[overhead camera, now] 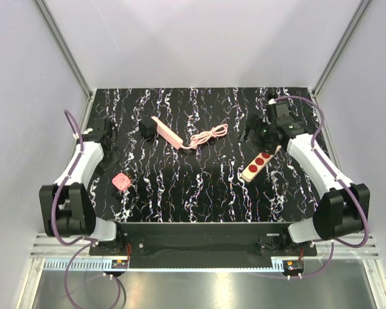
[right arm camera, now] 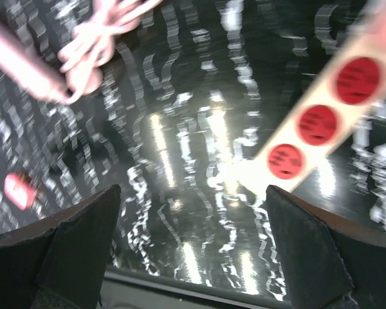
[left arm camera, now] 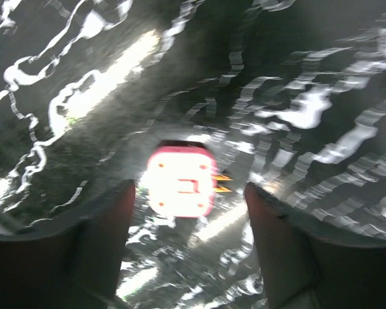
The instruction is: Insert the plug
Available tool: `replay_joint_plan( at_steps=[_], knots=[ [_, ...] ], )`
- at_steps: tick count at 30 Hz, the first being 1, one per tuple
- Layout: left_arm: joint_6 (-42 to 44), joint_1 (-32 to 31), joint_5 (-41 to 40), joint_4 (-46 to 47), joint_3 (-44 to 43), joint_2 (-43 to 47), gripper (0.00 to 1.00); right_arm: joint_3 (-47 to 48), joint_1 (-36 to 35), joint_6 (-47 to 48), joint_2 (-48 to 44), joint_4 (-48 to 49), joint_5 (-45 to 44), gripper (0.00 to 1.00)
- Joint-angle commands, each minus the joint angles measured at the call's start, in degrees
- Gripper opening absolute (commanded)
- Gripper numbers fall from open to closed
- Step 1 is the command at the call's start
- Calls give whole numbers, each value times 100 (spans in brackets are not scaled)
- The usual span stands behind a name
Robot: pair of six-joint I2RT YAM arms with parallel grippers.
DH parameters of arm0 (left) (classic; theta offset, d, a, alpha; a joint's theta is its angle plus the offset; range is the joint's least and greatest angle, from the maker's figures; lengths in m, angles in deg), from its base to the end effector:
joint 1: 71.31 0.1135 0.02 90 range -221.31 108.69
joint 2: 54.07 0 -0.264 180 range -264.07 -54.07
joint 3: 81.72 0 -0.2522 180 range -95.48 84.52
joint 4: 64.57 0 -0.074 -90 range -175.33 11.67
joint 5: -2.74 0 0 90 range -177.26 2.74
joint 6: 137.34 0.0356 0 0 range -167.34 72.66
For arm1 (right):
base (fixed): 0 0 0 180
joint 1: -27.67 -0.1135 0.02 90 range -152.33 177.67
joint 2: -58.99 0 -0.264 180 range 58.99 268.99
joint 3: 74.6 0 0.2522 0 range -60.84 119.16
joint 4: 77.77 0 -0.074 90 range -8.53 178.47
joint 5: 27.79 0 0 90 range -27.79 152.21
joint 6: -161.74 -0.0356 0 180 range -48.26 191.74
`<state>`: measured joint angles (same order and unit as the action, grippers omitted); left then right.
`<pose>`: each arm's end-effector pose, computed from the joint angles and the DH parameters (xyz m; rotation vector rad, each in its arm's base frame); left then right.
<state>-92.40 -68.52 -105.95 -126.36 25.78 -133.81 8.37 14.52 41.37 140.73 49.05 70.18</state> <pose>0.2609 0.0241 0.2409 -1.1599 2.4133 0.2322 0.2925 0.0734 0.2941 0.3189 2.5122 0.4874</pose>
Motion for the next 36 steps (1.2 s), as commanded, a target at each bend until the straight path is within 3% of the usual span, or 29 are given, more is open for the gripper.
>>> replay_joint_plan(
  at_steps=[1, 5, 9, 15, 22, 26, 29, 36],
  knots=[
    [119, 55, -308, -119, -225, -399, 67, 163, -179, 137, 70, 496, 407, 100],
    [445, 187, -486, -13, -348, -866, 62, 128, -206, 180, 123, 602, 513, 100],
    [419, 257, -345, 40, -401, -1148, 49, 101, -215, 225, 132, 663, 504, 100],
    [94, 310, -978, -66, -331, -1517, 48, 58, -215, 216, 124, 672, 627, 100],
    [234, 267, -196, 13, -349, -1896, 43, -153, -258, 277, -95, 716, 759, 100],
    [112, 108, 277, 65, 290, -1563, 41, -434, -382, 313, -307, 655, 566, 100],
    [-168, -190, 664, 153, 826, -1167, 40, -689, -434, 216, -474, 646, 592, 100],
    [-1232, -1710, 1421, 189, 1304, -700, 38, -1076, -742, 40, -641, 752, 654, 100]
  ],
)
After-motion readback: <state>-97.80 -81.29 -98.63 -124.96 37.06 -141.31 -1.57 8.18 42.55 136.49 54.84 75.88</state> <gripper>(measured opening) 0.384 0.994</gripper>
